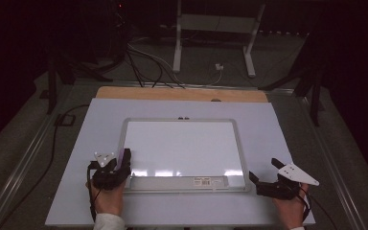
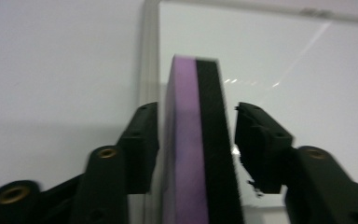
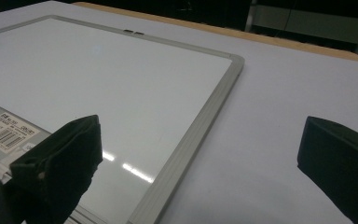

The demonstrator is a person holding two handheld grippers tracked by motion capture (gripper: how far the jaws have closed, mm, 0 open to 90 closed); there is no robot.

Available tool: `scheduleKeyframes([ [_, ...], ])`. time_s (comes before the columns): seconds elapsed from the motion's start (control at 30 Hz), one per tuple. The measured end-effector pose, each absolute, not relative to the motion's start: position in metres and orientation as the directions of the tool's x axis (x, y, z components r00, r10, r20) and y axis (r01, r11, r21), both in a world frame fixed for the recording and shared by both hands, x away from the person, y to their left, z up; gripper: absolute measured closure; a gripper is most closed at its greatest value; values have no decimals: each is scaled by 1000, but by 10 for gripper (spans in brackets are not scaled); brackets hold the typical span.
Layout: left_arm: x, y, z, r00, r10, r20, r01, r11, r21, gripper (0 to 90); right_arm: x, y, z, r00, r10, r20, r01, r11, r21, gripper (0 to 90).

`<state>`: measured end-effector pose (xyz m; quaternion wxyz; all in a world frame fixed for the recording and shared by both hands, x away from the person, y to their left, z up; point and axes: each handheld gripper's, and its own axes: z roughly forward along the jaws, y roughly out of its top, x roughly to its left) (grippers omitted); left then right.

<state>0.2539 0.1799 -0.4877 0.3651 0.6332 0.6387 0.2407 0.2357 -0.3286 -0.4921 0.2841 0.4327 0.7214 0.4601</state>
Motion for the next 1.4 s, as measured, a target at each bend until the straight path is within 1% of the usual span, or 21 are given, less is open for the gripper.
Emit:
scheduleKeyframes([
  [0.17, 256, 191, -476, 119, 972, -202, 586, 95, 804, 355, 236, -328, -492, -466, 885, -13, 363, 205, 909, 0],
  [0.23, 256, 196, -470, 138, 968, -207, 558, 97, 824, 322, 235, -328, -492, -465, 885, -12, 364, 203, 909, 0],
  [0.33, 255, 204, -459, 175, 965, -197, 513, 81, 855, 272, 235, -329, -492, -464, 886, -10, 363, 200, 910, 0],
  [0.47, 256, 214, -449, 213, 962, -168, 484, 46, 874, 191, 235, -328, -492, -466, 885, -9, 361, 200, 911, 0],
  [0.53, 256, 219, -446, 240, 959, -152, 467, 23, 884, 167, 234, -328, -491, -466, 885, -9, 361, 199, 911, 0],
  [0.6, 257, 224, -445, 269, 952, -146, 459, 6, 888, 164, 234, -328, -491, -466, 885, -8, 361, 199, 911, 0],
  [0.7, 257, 231, -446, 284, 950, -133, 453, -11, 891, 154, 234, -328, -491, -466, 885, -8, 361, 198, 911, 0],
  [0.93, 252, 244, -451, 314, 943, -108, 439, -44, 897, 22, 234, -327, -491, -470, 883, -8, 361, 200, 911, 0],
  [1.13, 246, 249, -458, 346, 934, -86, 417, -71, 906, 6, 233, -326, -491, -473, 881, -6, 357, 198, 913, 0],
  [1.4, 238, 254, -466, 357, 933, -49, 390, -101, 915, 5, 232, -325, -490, -484, 875, -2, 348, 194, 917, 0],
])
